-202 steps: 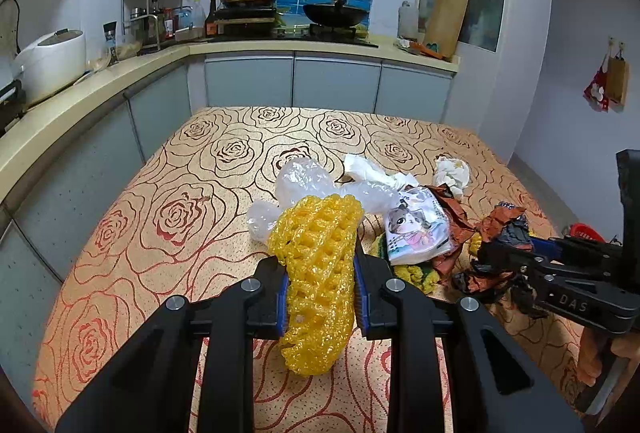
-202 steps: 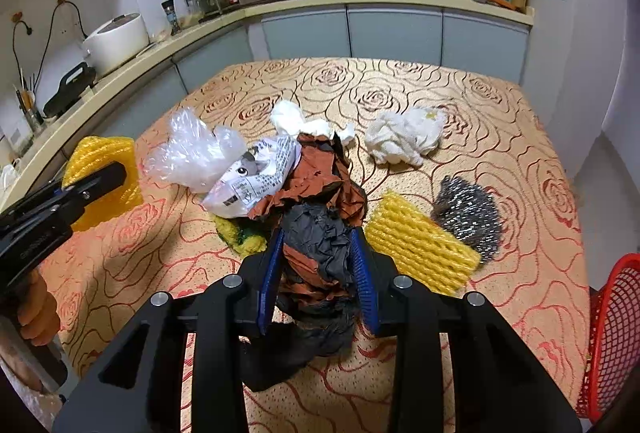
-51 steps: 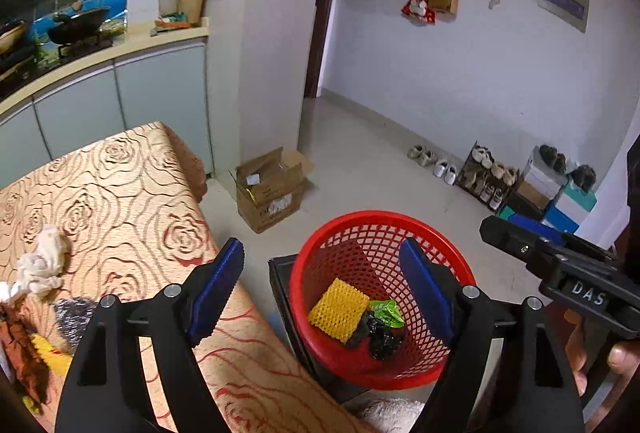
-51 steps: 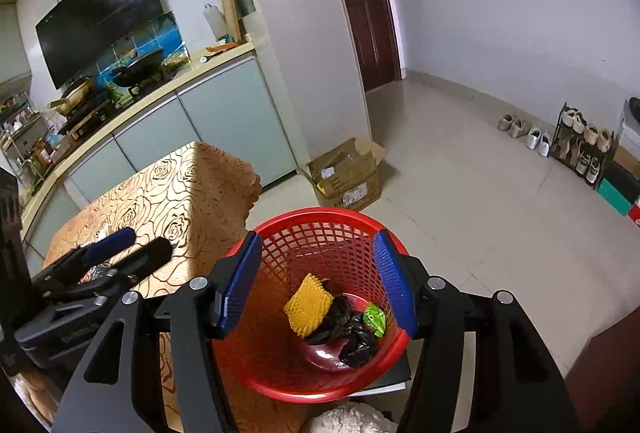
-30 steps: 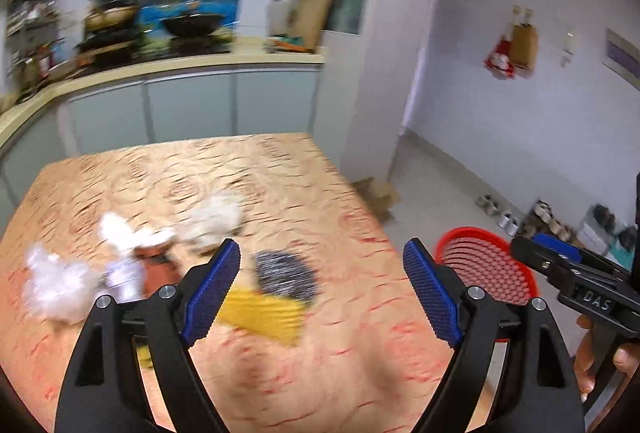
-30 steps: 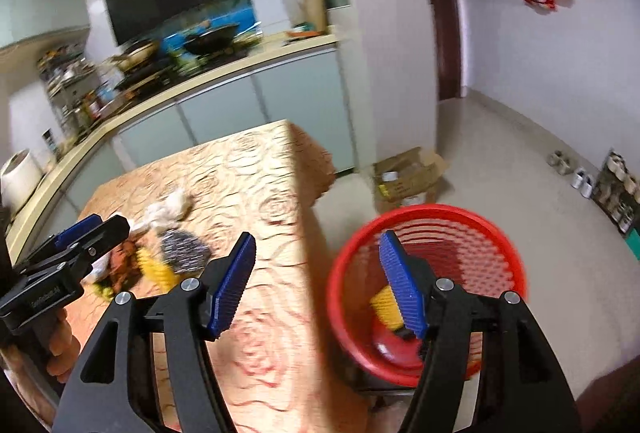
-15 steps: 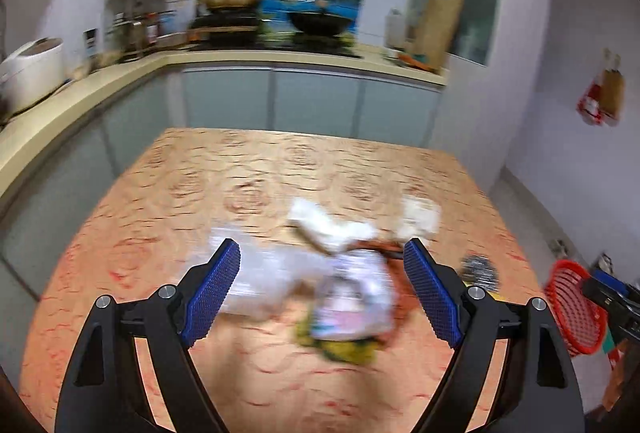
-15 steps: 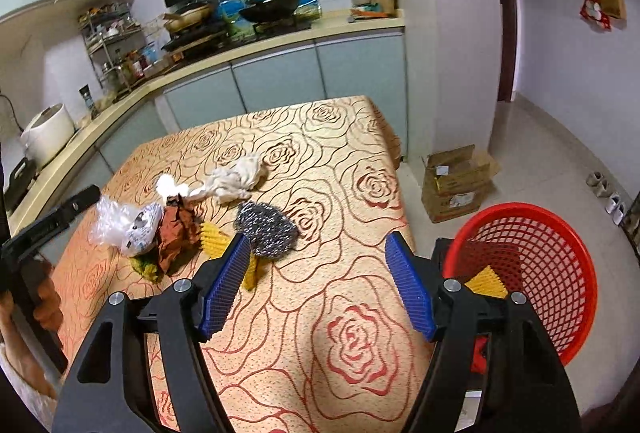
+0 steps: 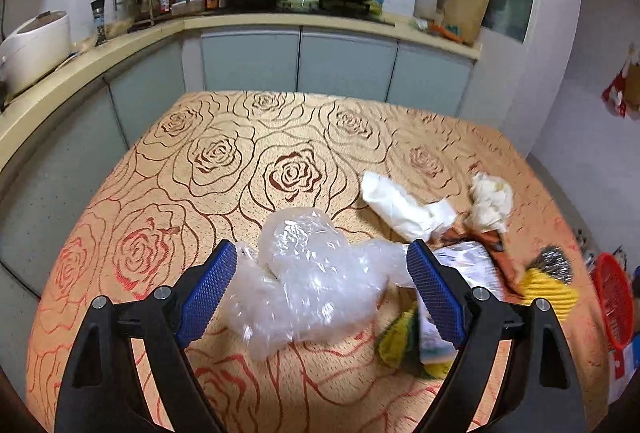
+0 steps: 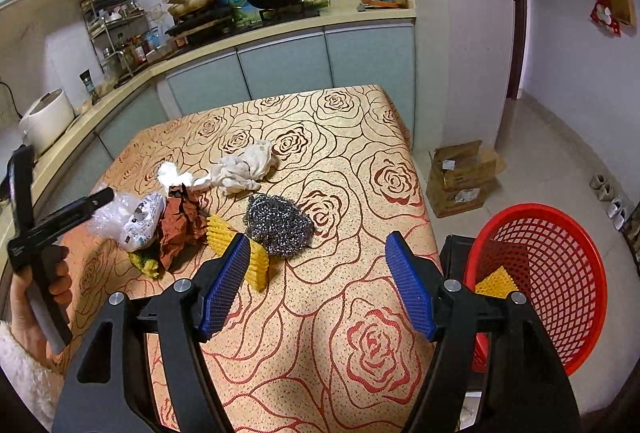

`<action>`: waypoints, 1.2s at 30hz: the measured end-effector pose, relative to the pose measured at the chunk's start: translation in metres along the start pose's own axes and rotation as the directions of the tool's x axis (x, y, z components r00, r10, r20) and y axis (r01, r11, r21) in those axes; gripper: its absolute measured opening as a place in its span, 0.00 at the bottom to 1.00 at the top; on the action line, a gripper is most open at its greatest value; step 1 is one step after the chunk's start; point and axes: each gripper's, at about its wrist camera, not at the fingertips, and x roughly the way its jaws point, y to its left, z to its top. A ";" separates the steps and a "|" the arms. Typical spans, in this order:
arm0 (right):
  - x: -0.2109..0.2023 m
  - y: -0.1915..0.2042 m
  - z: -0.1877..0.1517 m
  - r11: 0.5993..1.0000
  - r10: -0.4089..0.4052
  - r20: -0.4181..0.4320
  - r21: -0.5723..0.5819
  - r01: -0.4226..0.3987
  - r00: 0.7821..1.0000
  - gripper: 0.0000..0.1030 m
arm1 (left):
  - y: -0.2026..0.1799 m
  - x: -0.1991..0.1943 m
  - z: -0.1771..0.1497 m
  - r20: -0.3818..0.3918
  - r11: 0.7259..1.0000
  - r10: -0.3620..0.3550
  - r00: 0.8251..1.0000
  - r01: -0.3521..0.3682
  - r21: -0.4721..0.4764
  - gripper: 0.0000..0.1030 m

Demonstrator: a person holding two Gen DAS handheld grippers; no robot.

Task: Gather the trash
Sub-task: 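Grasp the clear plastic bag with the left tool while the right tool approaches the yellow foam net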

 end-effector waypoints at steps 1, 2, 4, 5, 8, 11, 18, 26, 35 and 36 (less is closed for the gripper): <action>0.001 -0.001 0.000 1.000 -0.003 -0.001 0.000 0.003 1.000 0.66 | 0.001 0.006 0.000 -0.012 1.000 0.007 1.000 -0.007 0.001 0.82; 0.002 -0.001 0.001 1.000 -0.005 -0.002 0.001 0.005 1.000 0.66 | 0.002 0.011 -0.001 -0.021 1.000 0.009 1.000 -0.009 -0.002 0.82; 0.004 -0.003 0.002 1.000 -0.010 -0.006 0.004 0.010 1.000 0.66 | 0.005 0.017 -0.003 -0.034 1.000 0.024 0.999 -0.024 -0.008 0.81; 0.005 -0.004 0.003 1.000 -0.012 -0.007 0.005 0.012 1.000 0.66 | 0.005 0.019 -0.004 -0.035 1.000 0.029 0.999 -0.029 -0.008 0.81; 0.013 -0.003 0.003 1.000 -0.010 -0.020 0.005 0.010 1.000 0.66 | 0.009 0.023 -0.006 -0.036 0.999 0.033 0.999 -0.033 -0.006 0.81; 0.020 0.002 0.002 1.000 -0.004 -0.032 -0.007 0.004 0.999 0.66 | 0.009 0.024 -0.007 -0.031 0.999 0.037 0.999 -0.037 0.007 0.69; 0.036 0.019 -0.002 0.998 0.027 -0.054 -0.047 -0.030 0.998 0.66 | 0.001 0.022 -0.007 -0.013 0.998 0.033 0.999 -0.033 0.047 0.42; 0.056 0.041 -0.009 0.992 0.060 -0.076 -0.108 -0.068 0.995 0.66 | 0.008 0.010 -0.005 0.002 0.999 0.043 0.999 -0.043 0.012 0.38; 0.070 0.056 -0.013 0.981 0.111 -0.124 -0.144 -0.128 0.986 0.46 | 0.017 -0.021 -0.002 0.053 0.999 0.045 0.998 -0.044 -0.009 0.38; 0.069 0.057 -0.014 0.980 0.117 -0.126 -0.146 -0.135 0.985 0.45 | 0.017 -0.023 -0.002 0.057 0.999 0.043 0.997 -0.042 -0.009 0.38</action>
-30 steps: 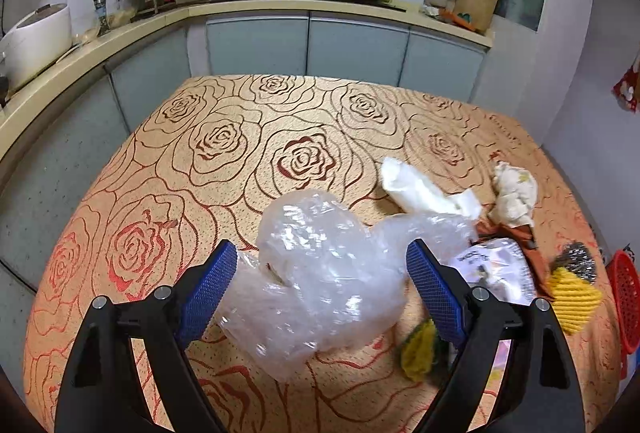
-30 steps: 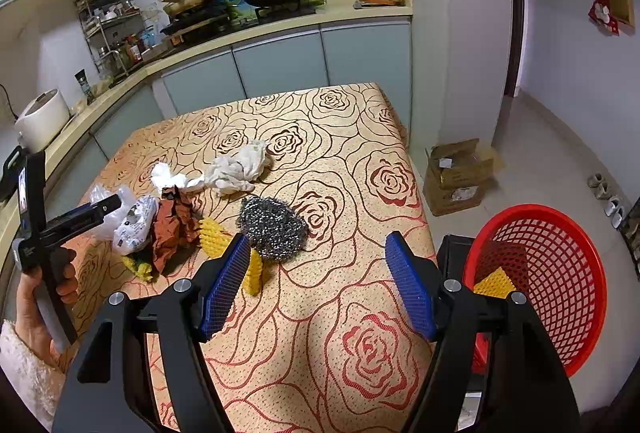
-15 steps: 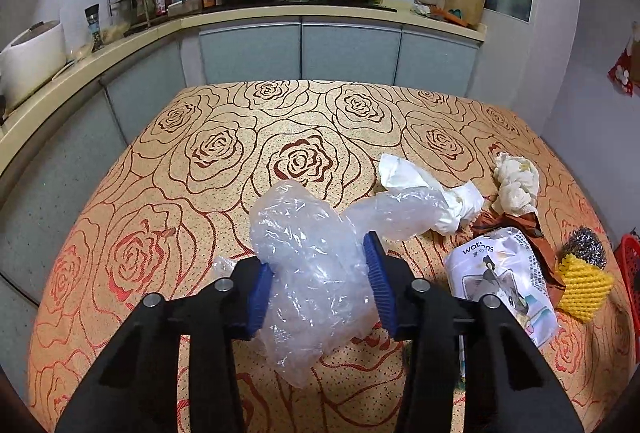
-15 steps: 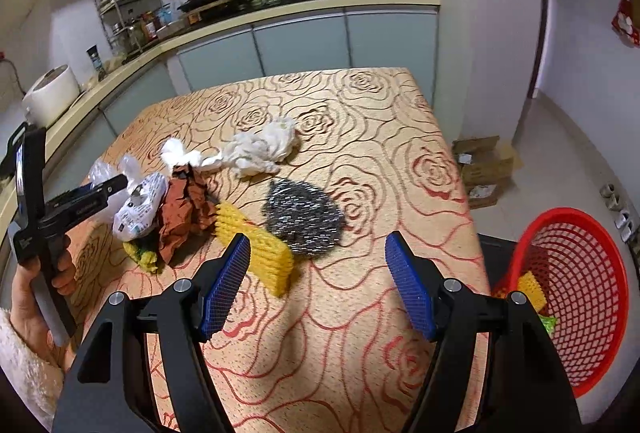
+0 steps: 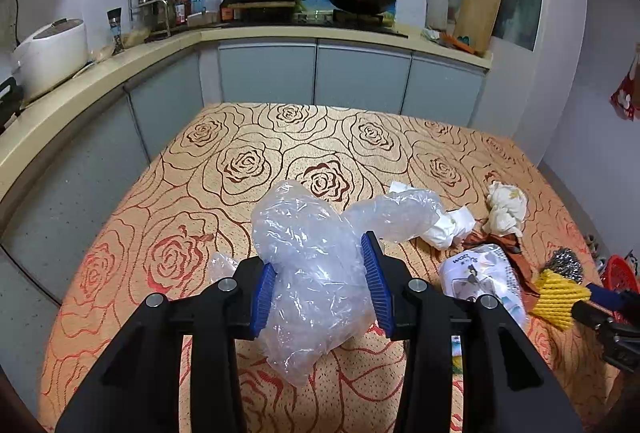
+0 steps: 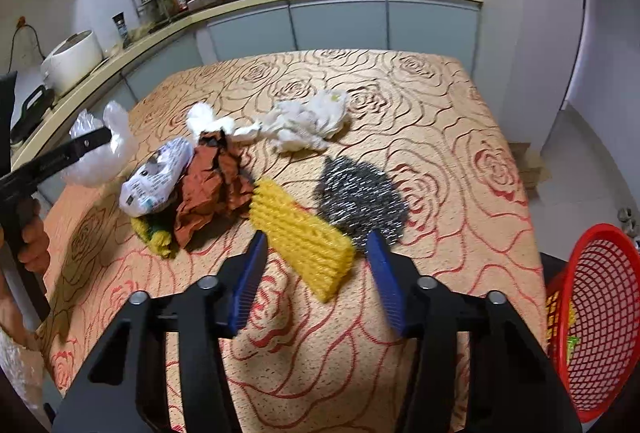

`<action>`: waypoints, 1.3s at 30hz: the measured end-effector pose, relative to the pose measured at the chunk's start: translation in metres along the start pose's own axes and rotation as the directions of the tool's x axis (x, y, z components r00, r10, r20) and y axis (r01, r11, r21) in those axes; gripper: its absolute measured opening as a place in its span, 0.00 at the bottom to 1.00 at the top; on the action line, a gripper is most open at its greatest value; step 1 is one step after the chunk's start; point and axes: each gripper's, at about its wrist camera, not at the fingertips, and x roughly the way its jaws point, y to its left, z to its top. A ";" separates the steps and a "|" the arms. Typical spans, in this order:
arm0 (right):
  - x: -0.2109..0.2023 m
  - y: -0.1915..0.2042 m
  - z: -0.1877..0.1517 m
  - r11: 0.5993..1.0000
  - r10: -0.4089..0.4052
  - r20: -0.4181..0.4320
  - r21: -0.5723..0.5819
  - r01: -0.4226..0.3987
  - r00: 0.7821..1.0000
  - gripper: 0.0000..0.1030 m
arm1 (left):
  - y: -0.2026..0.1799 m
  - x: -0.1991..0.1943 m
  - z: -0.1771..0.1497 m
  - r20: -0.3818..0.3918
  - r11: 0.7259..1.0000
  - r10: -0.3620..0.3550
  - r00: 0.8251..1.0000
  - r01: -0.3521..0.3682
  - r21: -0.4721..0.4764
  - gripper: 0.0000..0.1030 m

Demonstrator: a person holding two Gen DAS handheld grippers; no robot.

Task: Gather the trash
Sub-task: 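Grasp the clear plastic bag with the left tool while the right tool approaches the yellow foam net, then grasp the yellow foam net with the right tool while the left tool holds the plastic bag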

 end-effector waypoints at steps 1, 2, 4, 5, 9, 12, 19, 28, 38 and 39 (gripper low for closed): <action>-0.001 0.002 -0.001 1.000 0.008 -0.001 -0.008 -0.008 1.000 0.44 | 0.000 -0.001 0.000 0.002 1.000 -0.001 1.000 0.001 0.000 0.38; -0.002 0.005 -0.001 1.000 0.019 -0.003 -0.017 -0.019 1.000 0.41 | -0.001 -0.004 0.000 0.005 1.000 -0.003 1.000 0.003 0.001 0.38; -0.004 0.009 -0.002 0.999 0.034 -0.004 -0.030 -0.034 0.999 0.39 | -0.001 -0.007 0.001 0.011 1.000 -0.007 1.000 0.007 0.001 0.38; -0.005 0.011 -0.003 0.999 0.039 -0.004 -0.035 -0.040 0.999 0.38 | -0.002 -0.007 0.001 0.012 1.000 -0.009 1.000 0.009 0.000 0.38; -0.006 0.017 -0.005 0.997 0.058 -0.007 -0.052 -0.058 0.998 0.37 | -0.004 -0.011 0.002 0.020 1.000 -0.018 1.000 0.018 -0.003 0.38; -0.003 0.019 -0.005 0.996 0.068 -0.015 -0.059 -0.069 0.998 0.37 | -0.005 -0.014 0.002 0.026 1.000 -0.024 0.999 0.025 -0.005 0.38; 0.012 0.027 -0.003 0.992 0.081 -0.048 -0.088 -0.085 0.996 0.24 | -0.001 -0.019 0.001 0.034 0.999 -0.027 0.999 0.028 -0.019 0.38; 0.020 0.034 -0.003 0.993 0.070 -0.053 -0.095 -0.074 0.996 0.14 | 0.001 -0.030 0.001 0.055 1.000 -0.018 0.998 0.019 -0.015 0.38; 0.000 0.027 0.003 0.996 0.071 -0.002 -0.063 -0.071 0.997 0.12 | -0.008 -0.041 0.001 0.078 1.000 -0.009 0.997 0.008 0.007 0.38; -0.005 0.026 0.004 0.996 0.074 0.009 -0.060 -0.073 0.997 0.12 | -0.009 -0.042 0.002 0.081 1.000 -0.009 0.997 0.009 0.010 0.38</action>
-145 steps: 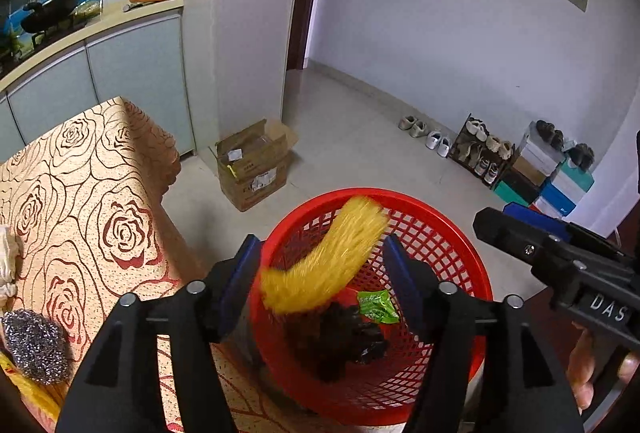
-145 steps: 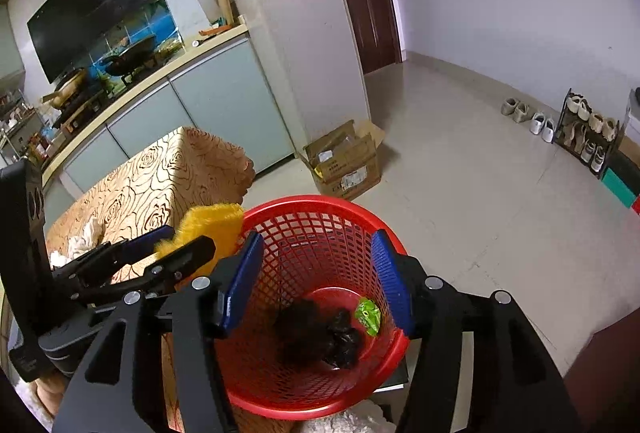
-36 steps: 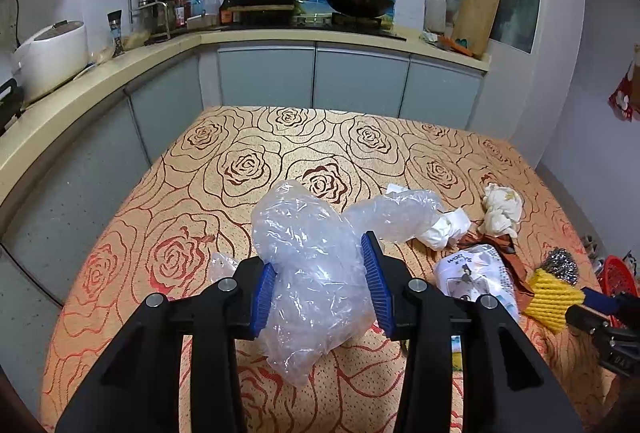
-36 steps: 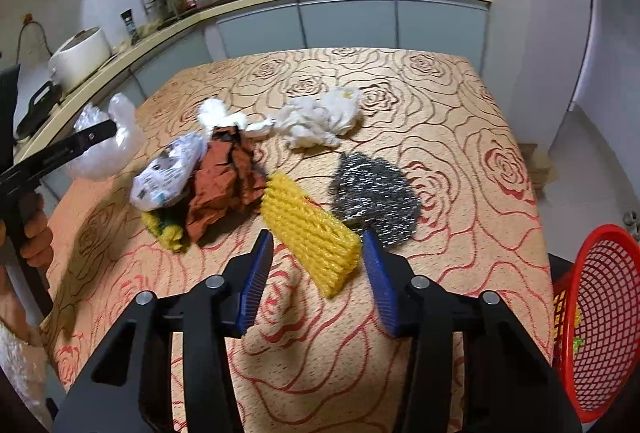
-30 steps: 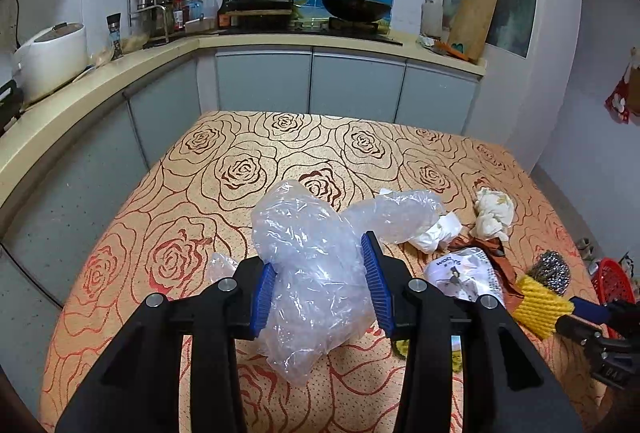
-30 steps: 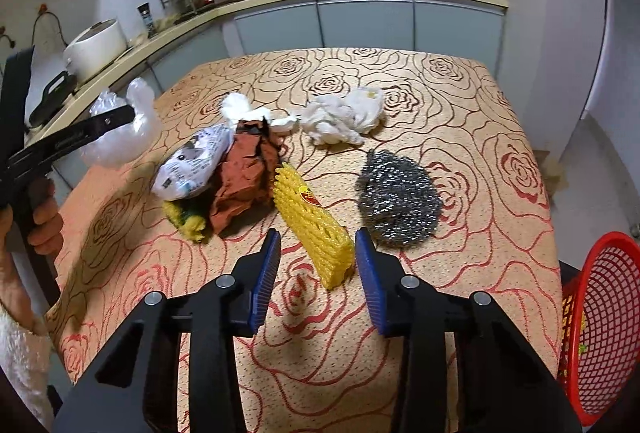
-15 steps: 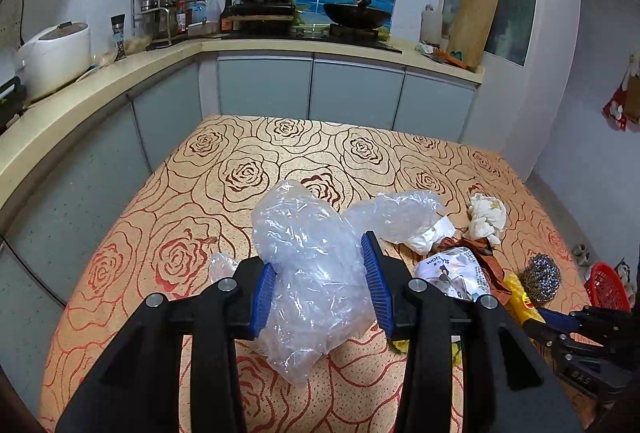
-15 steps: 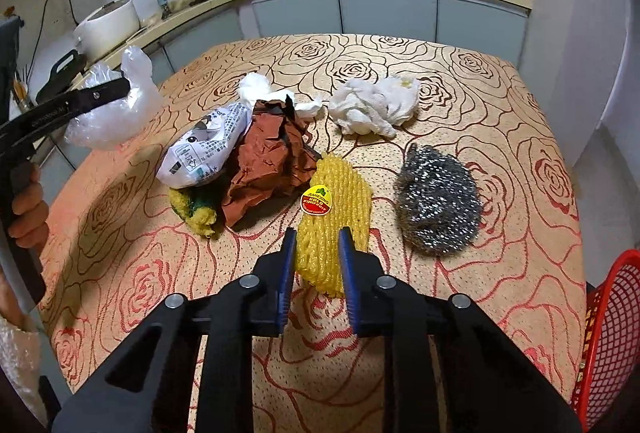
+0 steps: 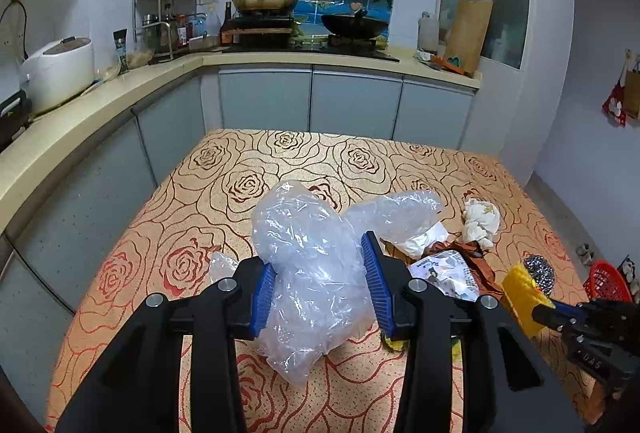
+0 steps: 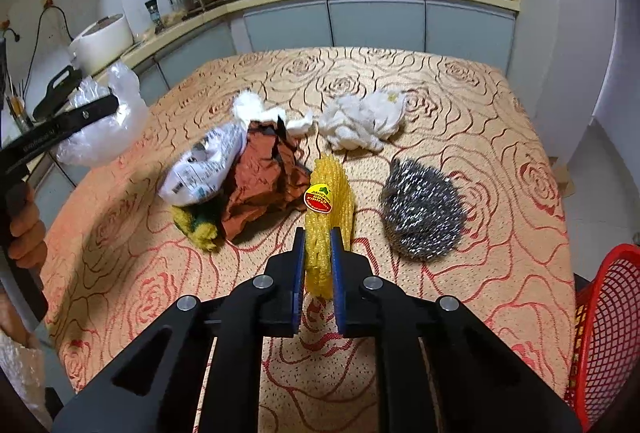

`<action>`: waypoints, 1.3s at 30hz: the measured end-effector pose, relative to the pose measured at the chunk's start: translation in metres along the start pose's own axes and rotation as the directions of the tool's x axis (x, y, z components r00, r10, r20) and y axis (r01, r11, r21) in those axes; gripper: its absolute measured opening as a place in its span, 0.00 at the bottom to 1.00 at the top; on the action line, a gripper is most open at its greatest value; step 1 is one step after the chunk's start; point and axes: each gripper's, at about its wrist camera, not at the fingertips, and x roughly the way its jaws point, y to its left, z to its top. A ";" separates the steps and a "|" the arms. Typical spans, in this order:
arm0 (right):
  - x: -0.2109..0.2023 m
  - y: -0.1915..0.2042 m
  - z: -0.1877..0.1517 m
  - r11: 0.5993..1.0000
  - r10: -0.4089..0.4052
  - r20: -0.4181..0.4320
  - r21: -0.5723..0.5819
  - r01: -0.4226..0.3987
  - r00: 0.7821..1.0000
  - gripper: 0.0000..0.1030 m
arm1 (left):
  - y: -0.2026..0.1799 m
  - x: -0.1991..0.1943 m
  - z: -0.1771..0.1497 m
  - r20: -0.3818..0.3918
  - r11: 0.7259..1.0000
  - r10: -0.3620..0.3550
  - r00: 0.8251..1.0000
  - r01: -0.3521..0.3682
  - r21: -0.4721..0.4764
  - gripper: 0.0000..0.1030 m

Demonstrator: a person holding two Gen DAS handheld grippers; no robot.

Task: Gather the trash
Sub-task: 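Grasp the yellow foam net with the right tool while the left tool holds the plastic bag, then carry the plastic bag and yellow foam net in both tools over the red basket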

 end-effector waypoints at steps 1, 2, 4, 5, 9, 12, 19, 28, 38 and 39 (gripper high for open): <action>-0.004 0.000 0.001 1.000 0.002 0.009 0.002 -0.002 1.000 0.12 | -0.002 -0.002 0.001 0.006 1.000 -0.001 1.000 0.001 0.004 0.38; -0.010 0.000 0.002 1.000 0.004 0.022 0.005 -0.004 1.000 0.12 | -0.003 -0.004 0.002 0.009 1.000 -0.001 1.000 0.001 0.006 0.38; -0.018 0.000 0.005 1.000 0.005 0.040 0.010 -0.006 0.999 0.12 | -0.006 -0.008 0.003 0.017 1.000 -0.005 1.000 0.005 0.009 0.38; -0.021 0.000 0.006 1.000 0.006 0.048 0.012 -0.007 0.999 0.12 | -0.006 -0.009 0.004 0.020 1.000 -0.006 1.000 0.006 0.011 0.38; -0.041 -0.001 0.011 1.000 0.010 0.093 0.023 -0.012 0.996 0.12 | -0.012 -0.017 0.006 0.034 1.000 -0.015 0.999 0.014 0.020 0.38; -0.053 -0.002 0.013 1.000 0.008 0.120 0.028 -0.011 0.993 0.12 | -0.017 -0.023 0.006 0.045 0.999 -0.023 0.999 0.022 0.028 0.38; -0.079 -0.014 0.018 0.998 -0.013 0.182 0.056 0.002 0.983 0.12 | -0.036 -0.035 0.009 0.067 0.997 -0.059 0.996 0.055 0.061 0.38; -0.105 -0.046 0.015 0.992 -0.073 0.228 0.120 0.046 0.971 0.12 | -0.078 -0.041 0.010 0.068 0.985 -0.130 0.989 0.121 0.123 0.38; -0.131 -0.077 0.005 0.980 -0.138 0.260 0.178 0.093 0.956 0.12 | -0.125 -0.043 0.010 0.060 0.965 -0.211 0.976 0.198 0.172 0.38; -0.134 -0.082 0.003 0.978 -0.145 0.263 0.185 0.098 0.954 0.12 | -0.131 -0.044 0.010 0.060 0.962 -0.220 0.974 0.206 0.178 0.38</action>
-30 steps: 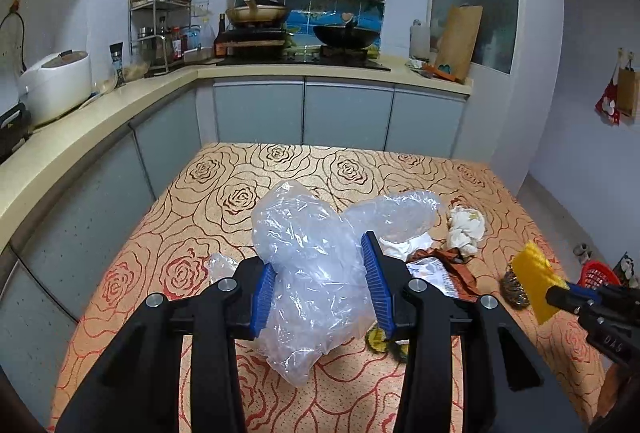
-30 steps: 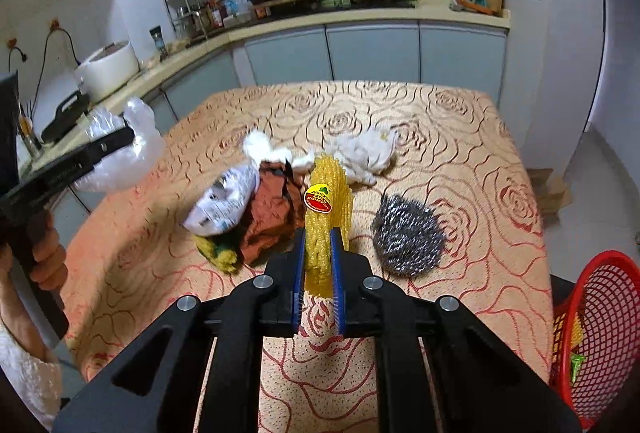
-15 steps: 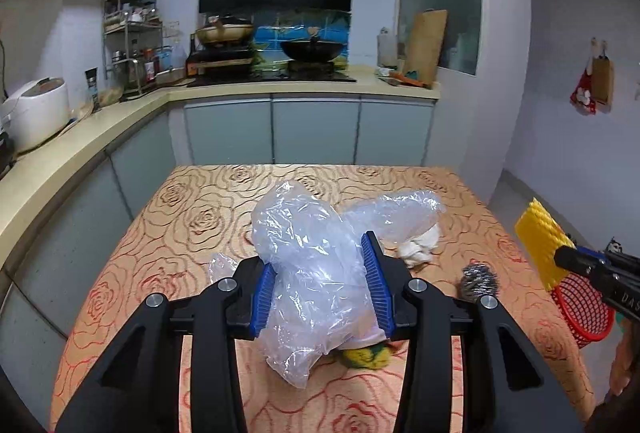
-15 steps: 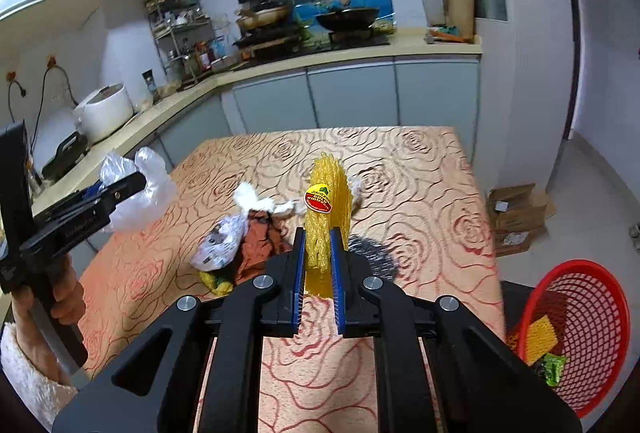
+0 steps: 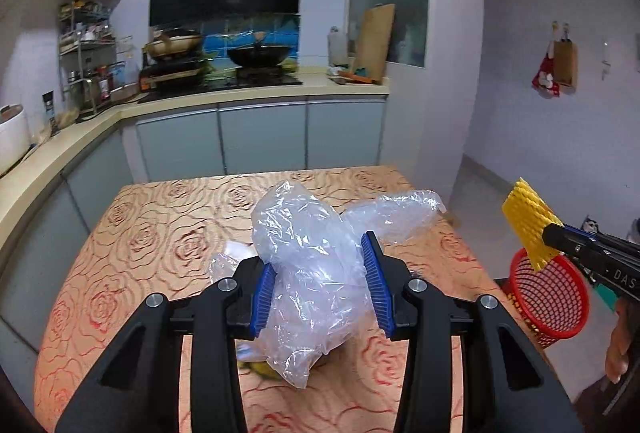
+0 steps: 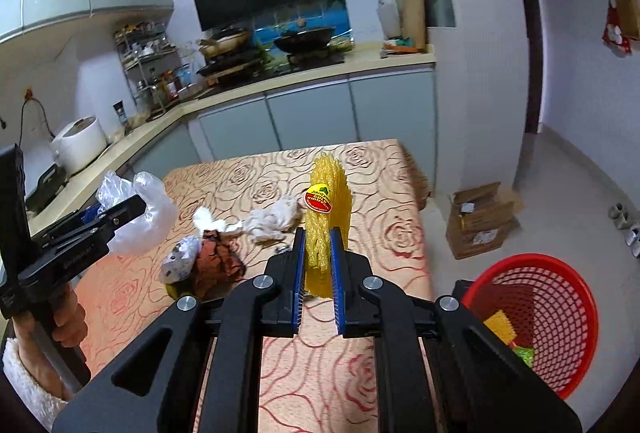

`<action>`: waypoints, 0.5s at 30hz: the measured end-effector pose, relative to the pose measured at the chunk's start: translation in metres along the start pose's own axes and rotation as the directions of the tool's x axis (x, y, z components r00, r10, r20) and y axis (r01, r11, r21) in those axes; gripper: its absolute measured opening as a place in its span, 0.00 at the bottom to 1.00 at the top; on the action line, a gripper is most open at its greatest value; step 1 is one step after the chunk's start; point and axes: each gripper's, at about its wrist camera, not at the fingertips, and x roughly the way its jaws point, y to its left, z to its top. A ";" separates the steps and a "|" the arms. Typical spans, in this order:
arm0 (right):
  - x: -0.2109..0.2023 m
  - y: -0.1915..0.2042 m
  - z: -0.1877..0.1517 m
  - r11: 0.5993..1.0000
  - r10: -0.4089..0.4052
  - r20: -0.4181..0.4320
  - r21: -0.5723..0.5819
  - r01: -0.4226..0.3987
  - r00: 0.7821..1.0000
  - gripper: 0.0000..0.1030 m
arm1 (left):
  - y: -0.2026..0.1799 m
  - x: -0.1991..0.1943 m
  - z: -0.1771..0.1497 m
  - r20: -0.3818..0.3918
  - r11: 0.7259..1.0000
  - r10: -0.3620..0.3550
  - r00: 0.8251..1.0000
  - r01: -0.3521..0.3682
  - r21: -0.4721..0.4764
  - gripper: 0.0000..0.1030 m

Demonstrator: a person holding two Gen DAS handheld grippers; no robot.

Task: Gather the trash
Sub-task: 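Carry the plastic bag and yellow foam net in both tools over the red basket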

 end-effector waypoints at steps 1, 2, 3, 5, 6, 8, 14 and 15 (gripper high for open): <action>-0.003 -0.005 0.000 1.000 -0.007 0.005 0.005 0.007 1.000 0.12 | -0.006 0.001 0.001 0.001 1.000 -0.008 1.000 0.008 0.006 0.38; -0.005 -0.008 -0.001 1.000 -0.013 0.008 0.009 0.012 1.000 0.12 | -0.011 0.002 0.003 0.001 1.000 -0.016 1.000 0.016 0.012 0.38; -0.008 -0.013 -0.001 1.000 -0.020 0.012 0.016 0.020 1.000 0.12 | -0.015 0.002 0.003 0.001 1.000 -0.021 1.000 0.021 0.016 0.38; -0.014 -0.024 -0.001 0.999 -0.038 0.019 0.029 0.037 0.999 0.12 | -0.026 0.004 0.004 0.002 0.999 -0.036 0.999 0.036 0.030 0.38; -0.016 -0.028 -0.001 0.998 -0.045 0.021 0.035 0.044 0.999 0.12 | -0.032 0.004 0.004 0.002 0.998 -0.042 0.999 0.042 0.037 0.38; -0.022 -0.037 -0.003 0.997 -0.061 0.026 0.045 0.060 0.998 0.12 | -0.043 0.006 0.005 0.001 0.997 -0.059 0.998 0.059 0.048 0.38; -0.040 -0.071 -0.008 0.989 -0.124 0.041 0.087 0.120 0.991 0.12 | -0.077 0.016 0.007 -0.013 0.990 -0.111 0.994 0.111 0.083 0.38; -0.044 -0.078 -0.010 0.986 -0.138 0.043 0.096 0.133 0.990 0.12 | -0.083 0.018 0.007 -0.016 0.989 -0.121 0.993 0.122 0.089 0.38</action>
